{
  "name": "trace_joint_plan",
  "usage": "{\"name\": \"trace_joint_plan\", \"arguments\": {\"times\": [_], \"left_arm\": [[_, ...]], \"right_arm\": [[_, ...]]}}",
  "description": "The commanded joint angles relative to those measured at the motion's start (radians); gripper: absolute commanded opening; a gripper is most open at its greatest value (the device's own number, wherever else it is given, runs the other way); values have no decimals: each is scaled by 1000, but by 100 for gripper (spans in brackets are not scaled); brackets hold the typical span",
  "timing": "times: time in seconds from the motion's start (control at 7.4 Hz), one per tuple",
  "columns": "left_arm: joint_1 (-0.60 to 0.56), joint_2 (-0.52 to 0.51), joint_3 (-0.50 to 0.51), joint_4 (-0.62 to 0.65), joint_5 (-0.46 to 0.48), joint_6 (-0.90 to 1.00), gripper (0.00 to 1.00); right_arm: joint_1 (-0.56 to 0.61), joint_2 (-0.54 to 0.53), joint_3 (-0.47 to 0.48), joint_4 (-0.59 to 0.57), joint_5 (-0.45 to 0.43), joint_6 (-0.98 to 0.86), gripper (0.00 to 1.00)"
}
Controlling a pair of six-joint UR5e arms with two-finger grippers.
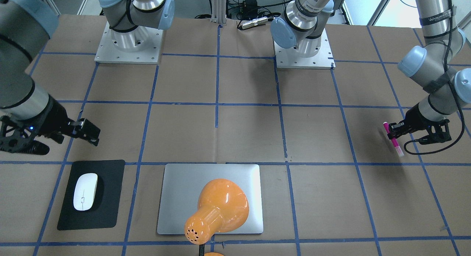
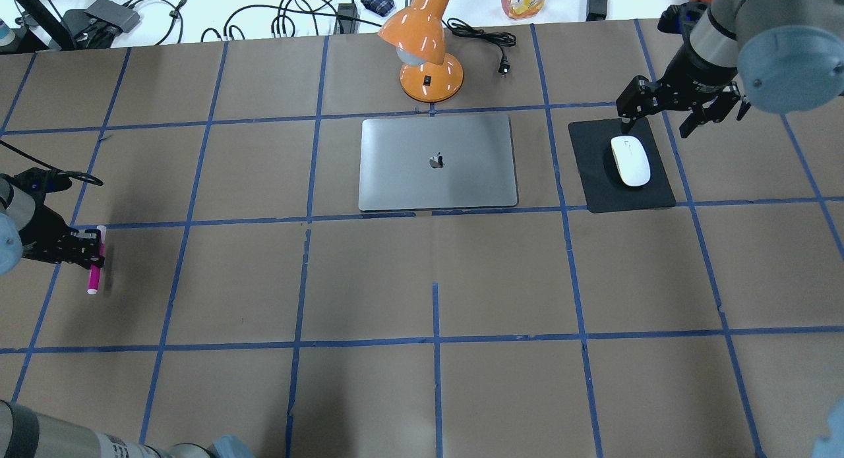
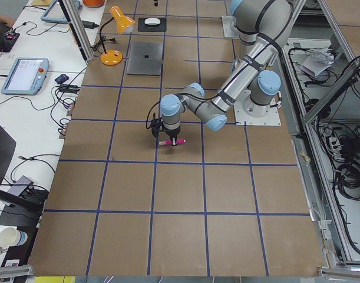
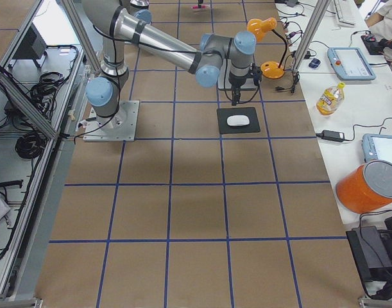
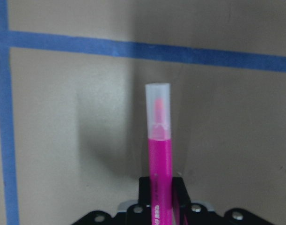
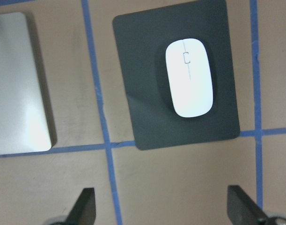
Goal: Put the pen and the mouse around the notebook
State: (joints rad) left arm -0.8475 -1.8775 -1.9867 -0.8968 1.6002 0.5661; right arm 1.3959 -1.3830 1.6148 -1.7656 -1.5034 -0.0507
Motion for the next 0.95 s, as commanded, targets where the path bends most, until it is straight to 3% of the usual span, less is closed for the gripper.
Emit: {"name": "trace_joint_plan", "arguments": {"times": [0.0, 0.27, 0.41, 0.54, 0.81], "left_arm": [[-16, 33, 9, -37, 0, -140, 0], [-109, 69, 22, -82, 0, -346, 0], [-172, 86, 22, -108, -9, -477, 0], [-241, 101, 22, -129, -17, -593, 0], [-394, 123, 17, -148, -42, -940, 0]], "right_arm": [[159, -74, -111, 211, -44, 245, 100], [210, -123, -173, 387, -110, 328, 100], [213, -145, -164, 394, -103, 325, 100], [222, -171, -161, 371, -94, 313, 100], [236, -168, -133, 203, -92, 281, 100]]}}
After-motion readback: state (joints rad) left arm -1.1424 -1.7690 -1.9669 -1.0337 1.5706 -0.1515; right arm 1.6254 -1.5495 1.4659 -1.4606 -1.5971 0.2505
